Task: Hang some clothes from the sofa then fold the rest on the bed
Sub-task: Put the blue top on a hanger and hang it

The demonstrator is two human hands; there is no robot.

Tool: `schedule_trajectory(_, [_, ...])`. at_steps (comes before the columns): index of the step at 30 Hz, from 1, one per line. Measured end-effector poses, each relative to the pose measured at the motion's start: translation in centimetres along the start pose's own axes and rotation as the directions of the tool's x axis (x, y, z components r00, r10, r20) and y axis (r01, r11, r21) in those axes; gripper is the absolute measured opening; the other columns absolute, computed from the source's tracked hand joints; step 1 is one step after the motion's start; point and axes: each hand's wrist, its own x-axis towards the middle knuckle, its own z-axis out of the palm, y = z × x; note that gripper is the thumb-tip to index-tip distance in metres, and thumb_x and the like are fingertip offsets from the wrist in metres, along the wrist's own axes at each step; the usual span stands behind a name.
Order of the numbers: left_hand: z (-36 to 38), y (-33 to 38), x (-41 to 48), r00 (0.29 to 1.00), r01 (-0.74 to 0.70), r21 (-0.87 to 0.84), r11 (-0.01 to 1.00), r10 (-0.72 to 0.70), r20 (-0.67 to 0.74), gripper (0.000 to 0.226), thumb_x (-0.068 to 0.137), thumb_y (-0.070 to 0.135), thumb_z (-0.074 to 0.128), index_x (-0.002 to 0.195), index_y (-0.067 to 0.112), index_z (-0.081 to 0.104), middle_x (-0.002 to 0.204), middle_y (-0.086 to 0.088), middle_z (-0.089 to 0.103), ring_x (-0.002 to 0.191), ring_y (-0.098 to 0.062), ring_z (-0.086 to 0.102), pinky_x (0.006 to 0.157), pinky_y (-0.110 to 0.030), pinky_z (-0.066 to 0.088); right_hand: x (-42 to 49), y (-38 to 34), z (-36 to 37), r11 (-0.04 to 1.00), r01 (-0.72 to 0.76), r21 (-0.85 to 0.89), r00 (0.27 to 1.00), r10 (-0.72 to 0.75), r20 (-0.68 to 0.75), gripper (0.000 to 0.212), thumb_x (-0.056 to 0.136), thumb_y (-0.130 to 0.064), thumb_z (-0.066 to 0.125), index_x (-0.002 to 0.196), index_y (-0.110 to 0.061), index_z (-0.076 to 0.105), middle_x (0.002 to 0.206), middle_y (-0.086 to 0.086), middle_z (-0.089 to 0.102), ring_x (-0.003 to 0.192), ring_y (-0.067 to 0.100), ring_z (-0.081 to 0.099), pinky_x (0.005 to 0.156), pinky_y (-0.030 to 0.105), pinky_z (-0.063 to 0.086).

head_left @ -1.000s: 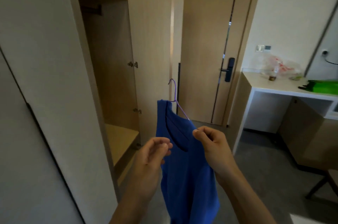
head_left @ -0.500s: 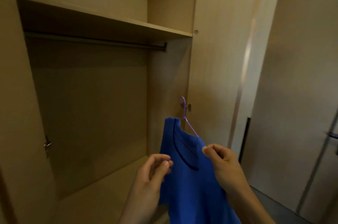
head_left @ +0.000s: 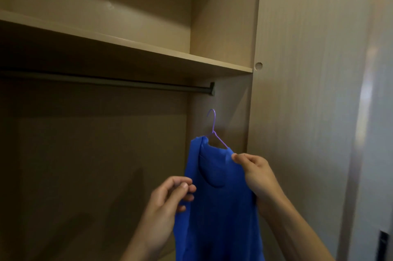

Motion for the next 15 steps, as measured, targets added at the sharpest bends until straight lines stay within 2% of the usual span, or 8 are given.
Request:
schedule_trajectory(1, [0.2, 0.3, 1.9, 1.0, -0.01, 0.0, 1.0, 0.01, -0.016, 0.018, 0.102, 0.021, 0.053, 0.104, 0.014, 0.069, 0.097, -0.003, 0.077, 0.092, -0.02, 0.068, 0.079, -0.031, 0.047, 2.3, -0.3, 0.2, 1.0, -0.007, 0.01, 1.0, 0.007, 0.008, 0.028, 0.094, -0.03, 0.065, 0.074, -0.011, 0.072, 0.079, 0.021, 0.059, 0.076, 0.027, 0.049, 0.068, 0.041, 0.038])
schedule_trajectory(3, [0.6, 0.8, 5.5, 0.998, -0.026, 0.017, 1.0, 0.027, -0.05, 0.024, 0.103, 0.021, 0.047, 0.105, 0.013, 0.069, 0.099, -0.006, 0.076, 0.095, -0.025, 0.069, 0.08, -0.032, 0.048, 7.0, -0.8, 0.6, 1.0, -0.006, 0.031, 1.0, 0.006, 0.006, 0.027, 0.095, -0.03, 0.064, 0.085, -0.008, 0.076, 0.097, 0.037, 0.066, 0.078, 0.033, 0.057, 0.07, 0.045, 0.045])
schedule_trajectory(5, [1.0, 1.4, 8.5, 0.996, -0.037, 0.033, 0.999, 0.039, -0.078, 0.027, 0.104, 0.023, 0.044, 0.107, 0.013, 0.069, 0.101, -0.007, 0.076, 0.099, -0.026, 0.069, 0.081, -0.033, 0.05, 11.4, -1.5, 0.9, 0.998, 0.0, 0.058, 1.0, -0.002, 0.029, 0.032, 0.087, -0.038, 0.068, 0.091, -0.008, 0.077, 0.113, 0.038, 0.06, 0.081, 0.038, 0.063, 0.072, 0.05, 0.05])
schedule_trajectory(6, [1.1, 1.7, 9.9, 0.995, -0.044, 0.035, 0.998, 0.047, -0.091, 0.028, 0.104, 0.024, 0.044, 0.107, 0.013, 0.069, 0.101, -0.007, 0.075, 0.1, -0.026, 0.069, 0.081, -0.033, 0.05, 13.7, -1.7, 1.0, 0.997, 0.018, 0.074, 0.999, -0.021, 0.041, 0.039, 0.079, -0.043, 0.07, 0.093, -0.007, 0.076, 0.116, 0.039, 0.057, 0.081, 0.035, 0.062, 0.072, 0.049, 0.049])
schedule_trajectory(8, [1.5, 2.1, 12.7, 0.989, -0.072, 0.048, 0.996, 0.077, -0.124, 0.028, 0.104, 0.025, 0.043, 0.106, 0.014, 0.069, 0.102, -0.008, 0.075, 0.099, -0.025, 0.069, 0.081, -0.032, 0.051, 18.3, -2.1, 1.2, 0.995, 0.025, 0.1, 0.998, -0.03, 0.049, 0.053, 0.073, -0.046, 0.07, 0.098, 0.0, 0.072, 0.118, 0.041, 0.054, 0.08, 0.028, 0.054, 0.072, 0.044, 0.043])
schedule_trajectory(11, [2.2, 2.6, 16.4, 0.978, -0.105, 0.071, 0.992, 0.116, -0.172, 0.028, 0.105, 0.024, 0.042, 0.106, 0.013, 0.068, 0.104, -0.01, 0.074, 0.094, -0.021, 0.07, 0.08, -0.032, 0.051, 23.9, -3.0, 1.9, 0.996, 0.023, 0.088, 0.998, -0.028, 0.052, 0.043, 0.094, -0.032, 0.063, 0.109, 0.007, 0.066, 0.116, 0.039, 0.058, 0.081, 0.026, 0.053, 0.073, 0.041, 0.042])
schedule_trajectory(13, [2.5, 2.9, 18.6, 0.969, -0.137, 0.08, 0.987, 0.151, -0.194, 0.027, 0.105, 0.023, 0.043, 0.105, 0.013, 0.067, 0.105, -0.012, 0.074, 0.094, -0.023, 0.068, 0.081, -0.034, 0.05, 27.3, -3.3, 2.7, 0.996, 0.047, 0.074, 0.998, -0.049, 0.028, 0.045, 0.098, -0.027, 0.061, 0.121, 0.011, 0.06, 0.111, 0.037, 0.065, 0.081, 0.025, 0.051, 0.072, 0.038, 0.04])
schedule_trajectory(15, [3.2, 3.0, 21.1, 0.964, -0.158, 0.103, 0.982, 0.176, -0.2, 0.026, 0.104, 0.023, 0.043, 0.105, 0.013, 0.067, 0.108, -0.015, 0.073, 0.094, -0.024, 0.067, 0.081, -0.035, 0.048, 30.5, -3.6, 3.7, 0.997, 0.053, 0.048, 0.998, -0.054, 0.018, 0.042, 0.099, -0.023, 0.06, 0.119, 0.014, 0.06, 0.112, 0.035, 0.065, 0.083, 0.032, 0.058, 0.074, 0.033, 0.038])
